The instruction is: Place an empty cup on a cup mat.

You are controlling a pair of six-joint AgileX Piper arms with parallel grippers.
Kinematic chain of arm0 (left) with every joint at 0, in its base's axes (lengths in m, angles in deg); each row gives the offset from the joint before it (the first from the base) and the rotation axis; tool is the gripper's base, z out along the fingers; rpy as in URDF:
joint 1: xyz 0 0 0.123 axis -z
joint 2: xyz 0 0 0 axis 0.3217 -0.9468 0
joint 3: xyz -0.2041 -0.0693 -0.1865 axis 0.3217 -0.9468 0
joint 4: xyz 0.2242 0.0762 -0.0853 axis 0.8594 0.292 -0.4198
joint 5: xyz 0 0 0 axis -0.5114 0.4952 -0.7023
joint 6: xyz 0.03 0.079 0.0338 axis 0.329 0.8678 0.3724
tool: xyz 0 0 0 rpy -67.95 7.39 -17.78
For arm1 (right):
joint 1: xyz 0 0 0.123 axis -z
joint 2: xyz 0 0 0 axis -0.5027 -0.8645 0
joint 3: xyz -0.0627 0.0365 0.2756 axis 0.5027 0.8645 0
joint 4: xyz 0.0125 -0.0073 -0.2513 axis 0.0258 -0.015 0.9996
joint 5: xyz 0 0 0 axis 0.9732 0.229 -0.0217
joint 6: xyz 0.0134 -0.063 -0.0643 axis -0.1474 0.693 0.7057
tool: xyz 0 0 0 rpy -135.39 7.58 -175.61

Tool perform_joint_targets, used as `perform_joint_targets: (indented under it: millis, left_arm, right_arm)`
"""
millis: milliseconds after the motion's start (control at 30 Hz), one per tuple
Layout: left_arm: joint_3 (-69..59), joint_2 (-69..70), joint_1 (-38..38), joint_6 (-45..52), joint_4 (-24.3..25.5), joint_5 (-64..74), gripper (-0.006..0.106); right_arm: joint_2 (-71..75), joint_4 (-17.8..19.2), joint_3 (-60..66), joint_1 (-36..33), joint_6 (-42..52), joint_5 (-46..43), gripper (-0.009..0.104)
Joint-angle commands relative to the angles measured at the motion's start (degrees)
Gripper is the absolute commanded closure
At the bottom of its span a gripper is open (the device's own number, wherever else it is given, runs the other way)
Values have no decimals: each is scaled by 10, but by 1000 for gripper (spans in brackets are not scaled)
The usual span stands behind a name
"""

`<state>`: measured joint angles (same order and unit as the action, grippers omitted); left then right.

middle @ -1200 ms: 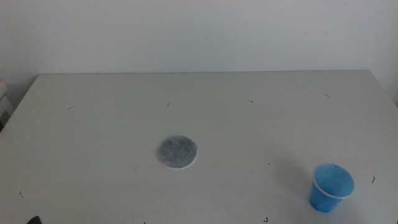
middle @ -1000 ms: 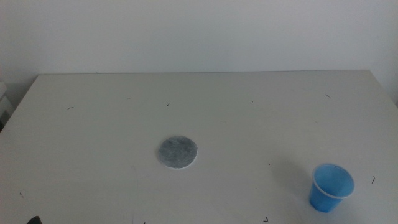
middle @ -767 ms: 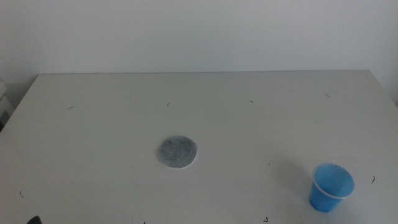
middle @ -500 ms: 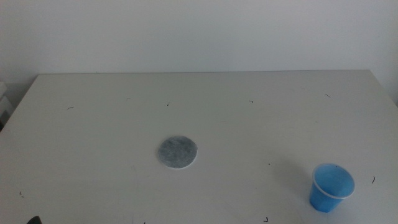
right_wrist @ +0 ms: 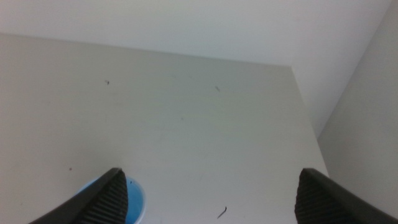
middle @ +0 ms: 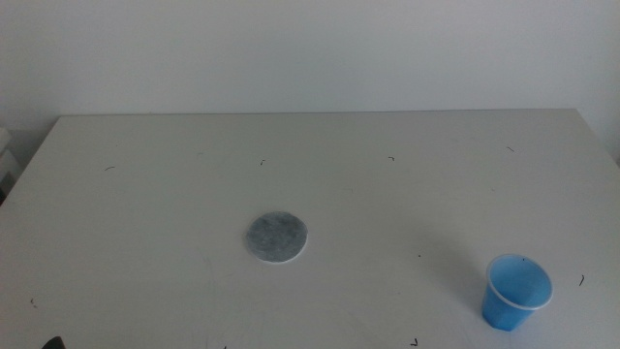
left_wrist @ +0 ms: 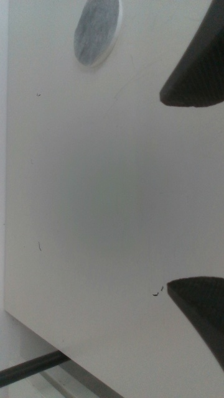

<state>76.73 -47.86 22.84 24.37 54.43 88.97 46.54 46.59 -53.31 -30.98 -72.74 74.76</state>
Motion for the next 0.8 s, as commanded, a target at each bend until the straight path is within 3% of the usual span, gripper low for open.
perform_joint_targets:
  millis: [0, 100, 567, 767]
  left_arm:
    - [3, 7, -1, -6, 0, -38, -5]
    - [3, 7, -1, -6, 0, -38, -5]
    - [3, 7, -1, -6, 0, -38, -5]
    - [3, 7, -1, -6, 0, -38, -5]
  right_arm:
    - [-49, 5, -54, -1, 5, -9, 5]
    - [-102, 0, -101, -1, 2, 46, 5]
    - [-298, -94, -340, -1, 1, 280, 5]
    - [-352, -134, -395, -1, 1, 339, 5]
